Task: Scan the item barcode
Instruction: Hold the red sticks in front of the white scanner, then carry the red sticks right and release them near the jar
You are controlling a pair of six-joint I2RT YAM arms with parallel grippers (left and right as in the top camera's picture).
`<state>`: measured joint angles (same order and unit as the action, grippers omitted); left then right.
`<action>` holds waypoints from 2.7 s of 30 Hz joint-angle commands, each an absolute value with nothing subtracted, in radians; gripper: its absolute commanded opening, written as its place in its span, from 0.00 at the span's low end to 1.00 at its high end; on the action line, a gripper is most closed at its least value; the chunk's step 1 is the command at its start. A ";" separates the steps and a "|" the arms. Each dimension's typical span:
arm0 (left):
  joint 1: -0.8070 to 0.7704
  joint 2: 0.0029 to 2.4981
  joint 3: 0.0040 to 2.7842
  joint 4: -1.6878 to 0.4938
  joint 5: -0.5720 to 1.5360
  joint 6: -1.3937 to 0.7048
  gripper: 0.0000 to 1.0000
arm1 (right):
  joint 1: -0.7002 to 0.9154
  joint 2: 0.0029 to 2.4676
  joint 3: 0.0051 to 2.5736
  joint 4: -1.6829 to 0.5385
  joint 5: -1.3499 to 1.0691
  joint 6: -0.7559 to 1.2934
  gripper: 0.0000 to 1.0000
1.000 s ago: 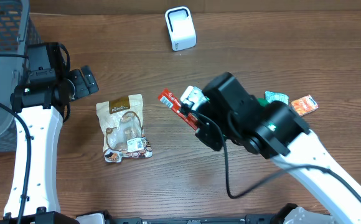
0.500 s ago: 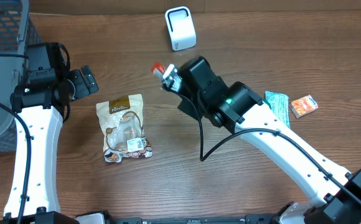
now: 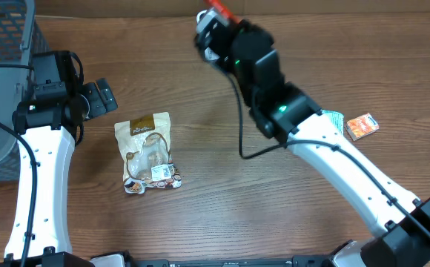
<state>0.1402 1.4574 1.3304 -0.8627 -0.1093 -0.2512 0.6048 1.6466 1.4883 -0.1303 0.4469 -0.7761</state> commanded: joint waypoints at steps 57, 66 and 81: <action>0.144 1.453 1.345 -0.860 -0.114 -0.235 1.00 | 0.566 2.354 1.498 0.507 0.803 -1.344 0.04; 0.144 1.453 1.345 -0.860 -0.114 -0.235 1.00 | 0.557 2.354 1.499 0.589 0.807 -1.341 0.04; 0.144 1.453 1.345 -0.860 -0.114 -0.235 1.00 | 0.548 2.368 1.499 0.500 0.800 -1.193 0.04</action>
<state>0.1402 1.4574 1.3304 -0.8616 -0.1097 -0.2512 0.5503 2.3505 1.4868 0.4931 0.8082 -1.2232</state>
